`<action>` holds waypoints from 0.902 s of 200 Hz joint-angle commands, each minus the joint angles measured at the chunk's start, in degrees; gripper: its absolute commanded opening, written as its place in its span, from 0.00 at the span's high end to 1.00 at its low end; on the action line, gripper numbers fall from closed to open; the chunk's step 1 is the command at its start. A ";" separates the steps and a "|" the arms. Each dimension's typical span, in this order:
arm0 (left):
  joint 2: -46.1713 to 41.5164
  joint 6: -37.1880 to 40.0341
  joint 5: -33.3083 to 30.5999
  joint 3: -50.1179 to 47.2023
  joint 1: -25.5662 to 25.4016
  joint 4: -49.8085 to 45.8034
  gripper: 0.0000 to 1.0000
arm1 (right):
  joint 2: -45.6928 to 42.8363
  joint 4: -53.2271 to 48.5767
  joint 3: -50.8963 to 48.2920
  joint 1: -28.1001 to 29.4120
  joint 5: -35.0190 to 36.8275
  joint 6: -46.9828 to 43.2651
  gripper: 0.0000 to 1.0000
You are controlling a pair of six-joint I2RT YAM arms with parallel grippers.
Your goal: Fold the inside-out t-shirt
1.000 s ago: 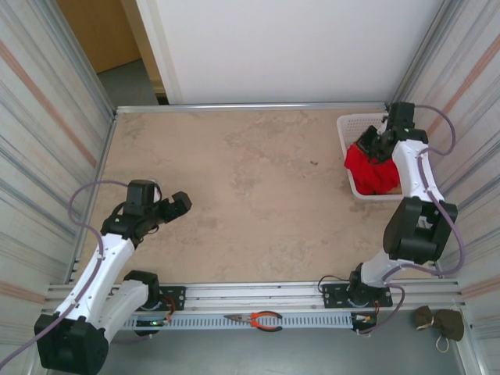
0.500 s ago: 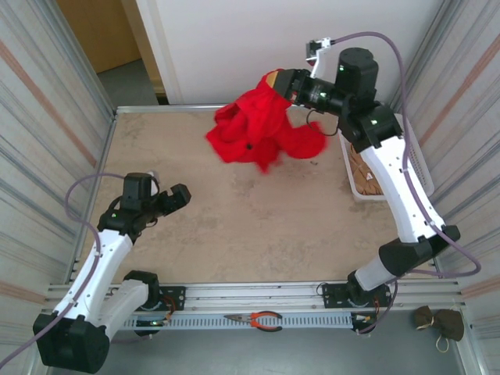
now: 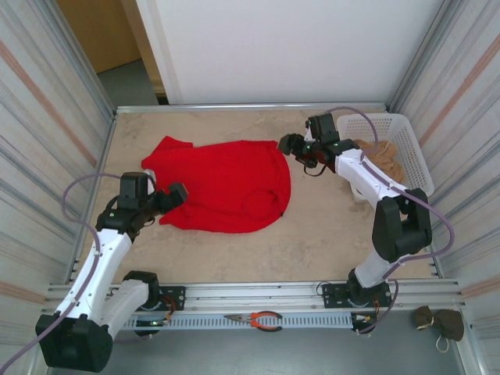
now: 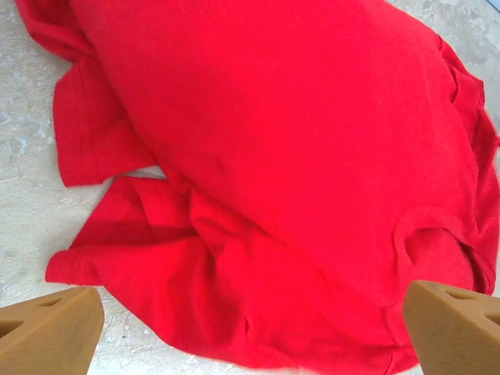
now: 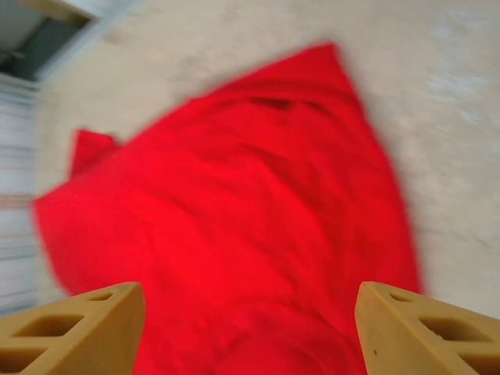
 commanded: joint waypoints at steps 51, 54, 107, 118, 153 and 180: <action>8.11 4.03 2.79 1.13 10.01 2.01 0.01 | 4.51 -3.95 -2.85 22.66 10.49 -5.96 0.32; 8.87 4.12 3.24 1.38 10.68 2.06 0.01 | 5.31 -3.62 -2.78 23.38 10.71 -5.87 0.32; 19.31 6.32 9.58 7.68 16.92 0.05 0.01 | 17.40 -3.16 2.58 27.48 13.92 -6.11 0.34; 19.70 6.42 9.80 8.02 17.02 -0.25 0.01 | 18.58 -2.69 2.97 27.08 13.13 -6.13 0.34; 18.46 6.49 9.84 7.63 16.98 -0.13 0.01 | 20.56 -0.68 3.66 26.16 10.45 -5.86 0.37; 17.95 6.72 9.68 7.41 17.01 -0.66 0.01 | 21.11 0.61 4.64 26.11 8.38 -5.69 0.39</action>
